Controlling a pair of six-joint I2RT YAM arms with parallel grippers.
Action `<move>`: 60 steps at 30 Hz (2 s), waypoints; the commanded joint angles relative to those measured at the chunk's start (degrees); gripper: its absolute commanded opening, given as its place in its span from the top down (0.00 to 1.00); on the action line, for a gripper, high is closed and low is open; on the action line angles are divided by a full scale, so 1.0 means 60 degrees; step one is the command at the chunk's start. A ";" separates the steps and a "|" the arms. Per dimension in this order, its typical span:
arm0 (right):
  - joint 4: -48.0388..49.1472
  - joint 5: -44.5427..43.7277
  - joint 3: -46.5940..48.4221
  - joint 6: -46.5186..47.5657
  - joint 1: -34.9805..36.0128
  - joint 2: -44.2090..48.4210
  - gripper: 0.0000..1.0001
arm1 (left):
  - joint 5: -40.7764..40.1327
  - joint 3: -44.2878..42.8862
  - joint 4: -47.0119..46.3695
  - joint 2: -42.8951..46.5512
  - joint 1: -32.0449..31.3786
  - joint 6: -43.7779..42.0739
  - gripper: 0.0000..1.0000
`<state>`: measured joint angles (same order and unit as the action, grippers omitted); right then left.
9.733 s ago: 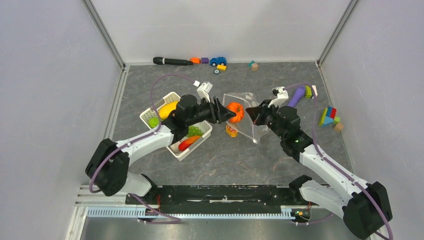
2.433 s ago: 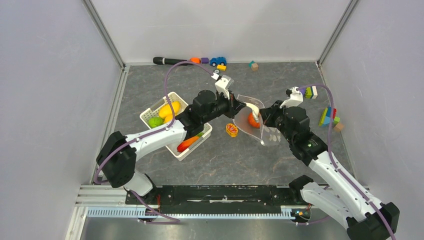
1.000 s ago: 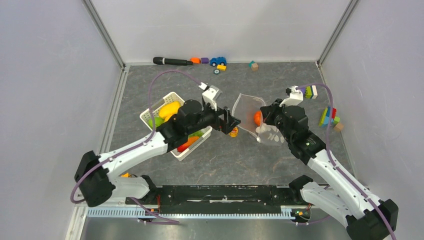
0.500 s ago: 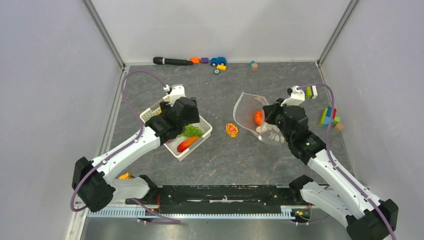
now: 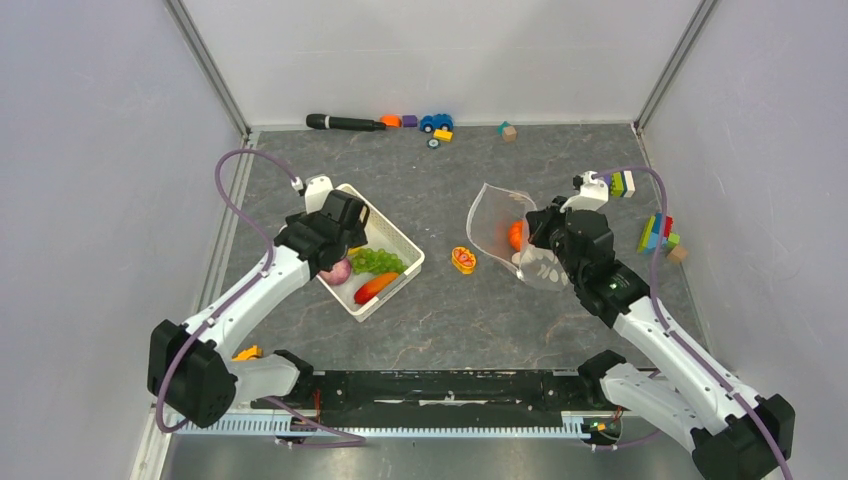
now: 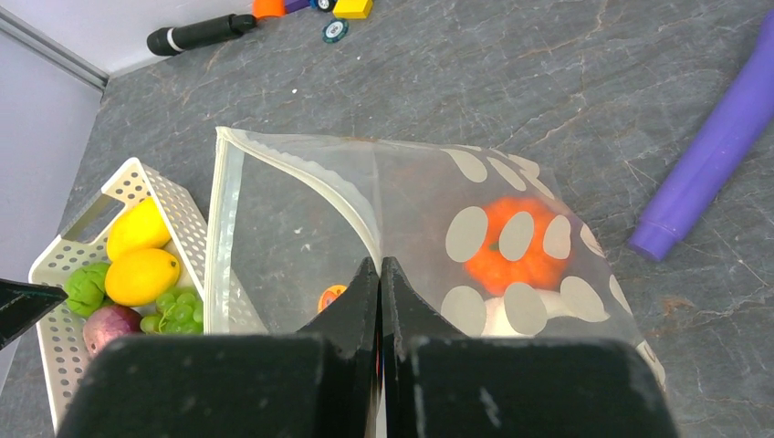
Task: Place the food in the zip-top bag and seal the zipper
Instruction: Pick up the fake vegetable from the bin.
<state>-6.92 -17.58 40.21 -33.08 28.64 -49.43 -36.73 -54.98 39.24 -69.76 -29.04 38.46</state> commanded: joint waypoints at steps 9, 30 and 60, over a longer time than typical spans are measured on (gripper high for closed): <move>0.0600 0.0045 0.0173 0.0079 0.0012 -0.0111 1.00 | 0.0630 0.0587 -0.0677 -0.0746 0.0497 -0.0076 0.02; 0.0582 -0.0607 0.0096 0.0183 0.0016 0.0063 1.00 | 0.0807 0.0477 -0.0570 -0.2092 0.0771 -0.0015 0.09; 0.0498 -0.0912 0.0081 0.0273 0.0016 0.0308 1.00 | 0.2306 0.0592 -0.1216 -0.2761 0.0951 0.0393 0.45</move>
<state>-6.07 -21.50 40.21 -32.10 28.64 -49.06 -24.67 -51.18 33.93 -86.65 -23.49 38.54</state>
